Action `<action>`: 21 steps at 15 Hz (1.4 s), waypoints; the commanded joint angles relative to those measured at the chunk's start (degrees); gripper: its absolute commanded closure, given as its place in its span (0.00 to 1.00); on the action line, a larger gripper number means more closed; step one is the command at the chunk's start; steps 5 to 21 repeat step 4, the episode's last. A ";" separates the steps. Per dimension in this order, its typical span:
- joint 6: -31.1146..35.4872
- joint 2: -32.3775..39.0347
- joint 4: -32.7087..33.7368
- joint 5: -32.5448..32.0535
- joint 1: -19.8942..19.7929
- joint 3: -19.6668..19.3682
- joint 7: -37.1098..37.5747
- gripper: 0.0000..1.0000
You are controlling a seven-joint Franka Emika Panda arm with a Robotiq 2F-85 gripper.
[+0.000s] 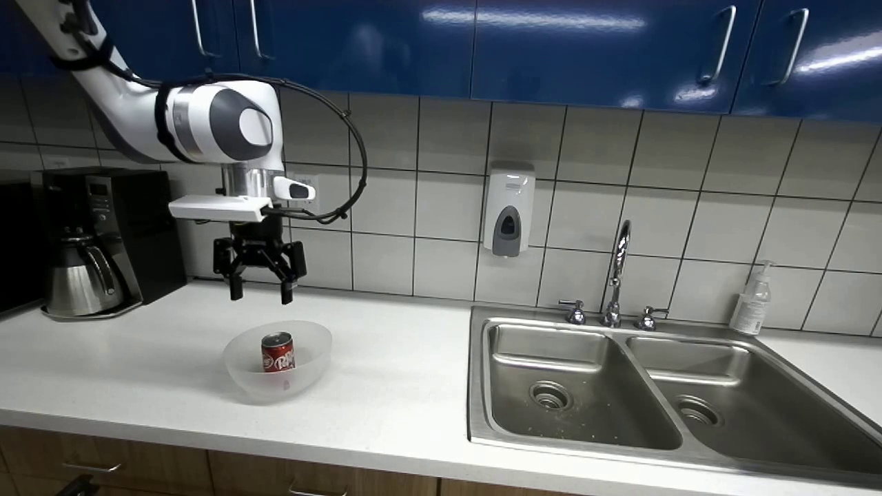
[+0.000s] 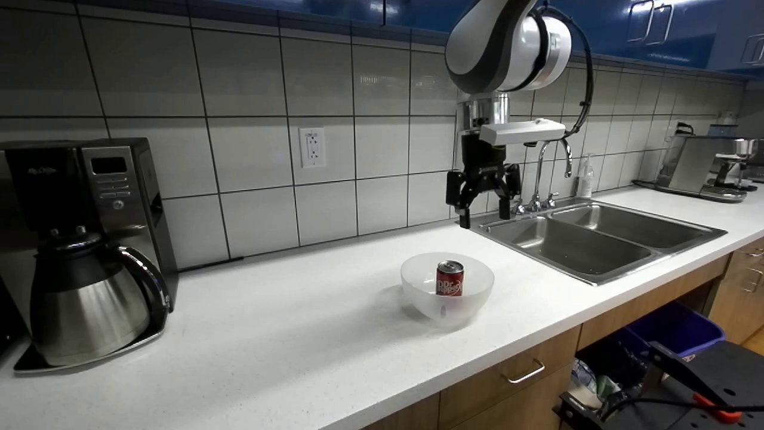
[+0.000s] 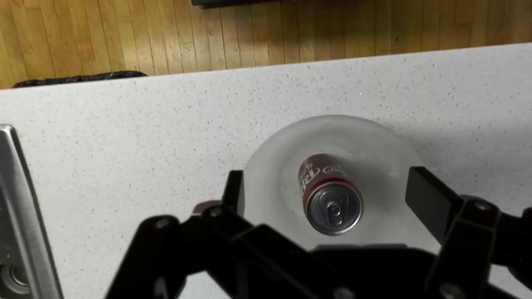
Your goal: Place the soda can into the bowl
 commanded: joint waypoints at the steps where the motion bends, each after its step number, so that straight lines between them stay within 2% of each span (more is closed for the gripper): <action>1: -1.31 -1.26 -0.64 -0.04 -0.65 0.67 0.50 0.00; 4: -2.19 -3.24 -1.96 -0.05 -0.67 0.75 0.93 0.00; 21: -2.19 -3.24 -1.96 -0.05 -0.67 0.75 0.93 0.00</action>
